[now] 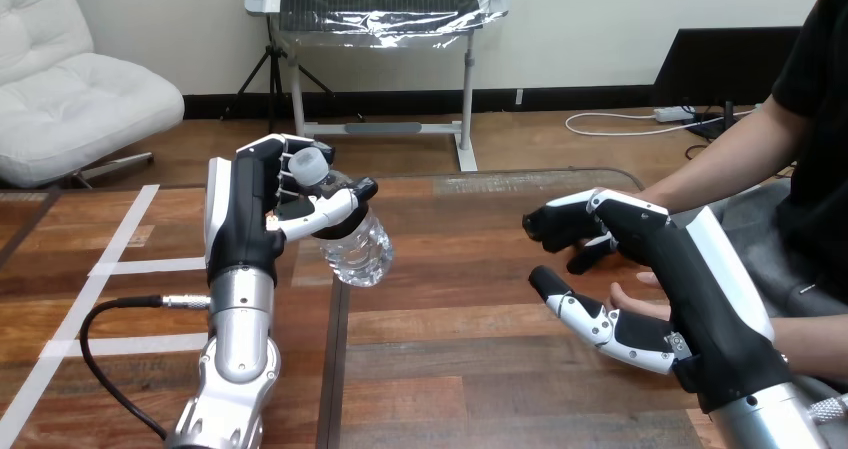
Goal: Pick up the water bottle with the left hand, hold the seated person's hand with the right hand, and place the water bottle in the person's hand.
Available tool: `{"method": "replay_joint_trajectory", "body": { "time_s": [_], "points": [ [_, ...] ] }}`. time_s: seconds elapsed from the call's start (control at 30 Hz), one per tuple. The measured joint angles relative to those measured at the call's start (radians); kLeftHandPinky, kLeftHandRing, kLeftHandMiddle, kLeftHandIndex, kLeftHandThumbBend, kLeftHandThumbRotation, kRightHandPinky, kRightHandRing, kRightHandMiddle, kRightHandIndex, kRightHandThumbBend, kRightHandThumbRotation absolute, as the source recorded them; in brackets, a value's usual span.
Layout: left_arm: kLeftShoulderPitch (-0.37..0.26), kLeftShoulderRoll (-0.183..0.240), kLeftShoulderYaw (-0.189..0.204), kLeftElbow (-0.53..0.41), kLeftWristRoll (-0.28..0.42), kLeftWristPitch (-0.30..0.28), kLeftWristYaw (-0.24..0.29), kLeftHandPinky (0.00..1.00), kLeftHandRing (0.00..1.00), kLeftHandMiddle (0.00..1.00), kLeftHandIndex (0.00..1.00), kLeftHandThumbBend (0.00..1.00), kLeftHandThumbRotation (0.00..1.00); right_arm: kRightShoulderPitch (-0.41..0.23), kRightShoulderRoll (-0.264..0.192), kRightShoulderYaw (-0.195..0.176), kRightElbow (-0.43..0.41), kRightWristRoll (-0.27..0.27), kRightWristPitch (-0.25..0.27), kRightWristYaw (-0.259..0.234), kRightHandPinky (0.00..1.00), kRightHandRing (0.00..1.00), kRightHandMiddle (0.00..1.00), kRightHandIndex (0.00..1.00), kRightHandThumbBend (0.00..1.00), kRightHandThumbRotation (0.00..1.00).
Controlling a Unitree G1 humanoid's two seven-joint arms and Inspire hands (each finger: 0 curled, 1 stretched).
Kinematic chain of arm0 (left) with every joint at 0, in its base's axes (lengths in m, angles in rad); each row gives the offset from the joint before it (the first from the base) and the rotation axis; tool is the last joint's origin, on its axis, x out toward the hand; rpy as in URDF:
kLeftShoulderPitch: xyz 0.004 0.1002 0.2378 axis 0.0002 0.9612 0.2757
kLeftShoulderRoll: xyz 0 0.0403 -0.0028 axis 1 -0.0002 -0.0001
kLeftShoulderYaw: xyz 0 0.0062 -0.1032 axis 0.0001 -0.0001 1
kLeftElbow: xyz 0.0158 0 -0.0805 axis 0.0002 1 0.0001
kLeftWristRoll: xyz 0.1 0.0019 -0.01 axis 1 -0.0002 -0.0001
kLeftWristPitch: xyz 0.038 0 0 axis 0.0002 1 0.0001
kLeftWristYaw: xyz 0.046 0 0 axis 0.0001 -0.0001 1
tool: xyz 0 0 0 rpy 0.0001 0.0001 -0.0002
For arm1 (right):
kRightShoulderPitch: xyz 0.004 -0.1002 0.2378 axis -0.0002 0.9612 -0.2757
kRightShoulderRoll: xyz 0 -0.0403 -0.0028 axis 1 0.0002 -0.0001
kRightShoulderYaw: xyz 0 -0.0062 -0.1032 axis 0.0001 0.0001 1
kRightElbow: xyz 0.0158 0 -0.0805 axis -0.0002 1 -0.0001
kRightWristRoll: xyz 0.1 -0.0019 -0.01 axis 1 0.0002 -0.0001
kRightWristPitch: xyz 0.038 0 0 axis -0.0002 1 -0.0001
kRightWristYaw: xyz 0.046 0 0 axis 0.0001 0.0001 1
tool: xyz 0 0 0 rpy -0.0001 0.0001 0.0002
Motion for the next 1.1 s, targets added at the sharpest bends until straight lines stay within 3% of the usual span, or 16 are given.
{"method": "replay_joint_trajectory", "body": {
  "time_s": [0.27, 0.47, 0.67, 1.1],
  "points": [
    [0.034, -0.004, -0.005, -0.078, 0.002, 0.004, -0.017, 0.38, 0.41, 0.45, 0.49, 0.69, 0.00, -0.001, -0.010, -0.006, -0.001, -0.083, 0.017, -0.007, 0.63, 0.76, 0.80, 0.73, 0.66, 0.00],
    [0.051, -0.010, -0.006, -0.131, 0.004, 0.009, -0.029, 0.38, 0.41, 0.45, 0.49, 0.69, 0.00, -0.004, -0.031, -0.022, -0.026, -0.148, 0.090, 0.004, 0.70, 0.82, 0.85, 0.80, 0.72, 0.00],
    [0.058, -0.016, -0.006, -0.169, 0.007, 0.019, -0.037, 0.39, 0.41, 0.45, 0.49, 0.68, 0.00, -0.008, -0.067, -0.048, -0.059, -0.197, 0.163, 0.029, 0.72, 0.85, 0.87, 0.84, 0.76, 0.00],
    [0.076, -0.027, -0.007, -0.224, 0.024, 0.022, -0.052, 0.40, 0.42, 0.45, 0.49, 0.68, 0.00, -0.031, -0.174, -0.081, -0.082, -0.299, 0.264, 0.097, 0.75, 0.87, 0.89, 0.86, 0.83, 0.00]
  ]
}}
